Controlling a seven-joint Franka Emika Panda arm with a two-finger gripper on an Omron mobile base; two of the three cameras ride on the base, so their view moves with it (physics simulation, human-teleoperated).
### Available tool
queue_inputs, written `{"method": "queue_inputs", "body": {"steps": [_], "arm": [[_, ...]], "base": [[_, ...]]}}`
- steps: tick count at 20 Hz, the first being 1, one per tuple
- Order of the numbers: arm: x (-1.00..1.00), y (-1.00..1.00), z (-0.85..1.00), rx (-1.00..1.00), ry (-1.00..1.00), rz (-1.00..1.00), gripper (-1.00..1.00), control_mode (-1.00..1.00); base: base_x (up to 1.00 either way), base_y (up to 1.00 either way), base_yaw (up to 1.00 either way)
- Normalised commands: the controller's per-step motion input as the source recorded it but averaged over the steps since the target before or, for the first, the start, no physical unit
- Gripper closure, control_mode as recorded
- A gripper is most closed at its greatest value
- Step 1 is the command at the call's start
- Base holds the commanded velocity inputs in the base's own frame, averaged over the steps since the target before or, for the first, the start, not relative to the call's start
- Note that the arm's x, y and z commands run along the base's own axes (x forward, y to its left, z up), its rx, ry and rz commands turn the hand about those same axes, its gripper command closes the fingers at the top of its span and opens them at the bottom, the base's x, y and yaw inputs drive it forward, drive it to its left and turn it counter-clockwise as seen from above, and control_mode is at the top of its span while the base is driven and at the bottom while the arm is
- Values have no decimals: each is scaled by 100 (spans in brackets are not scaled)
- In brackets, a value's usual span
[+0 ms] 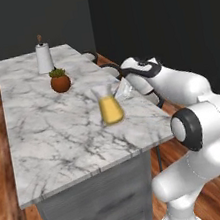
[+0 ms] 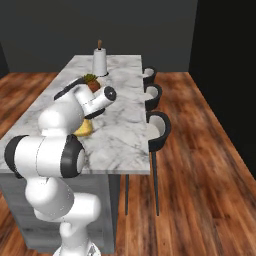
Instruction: Place the pitcher and cup on the dining counter for serving.
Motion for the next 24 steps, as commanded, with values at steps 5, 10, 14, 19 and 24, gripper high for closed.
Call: {"method": "queue_inputs", "body": {"steps": [5, 10, 14, 19, 24], "arm": [[1, 0, -52, 0, -7, 4, 100, -100], [0, 0, -40, 0, -5, 7, 100, -100], [0, -1, -32, 0, -1, 7, 100, -100], [0, -11, -25, 0, -1, 4, 100, -100], [0, -24, -15, 0, -1, 0, -100, -100]], "base": [[0, 0, 0], [0, 0, 0], [0, 0, 0], [0, 0, 0], [0, 0, 0]]}}
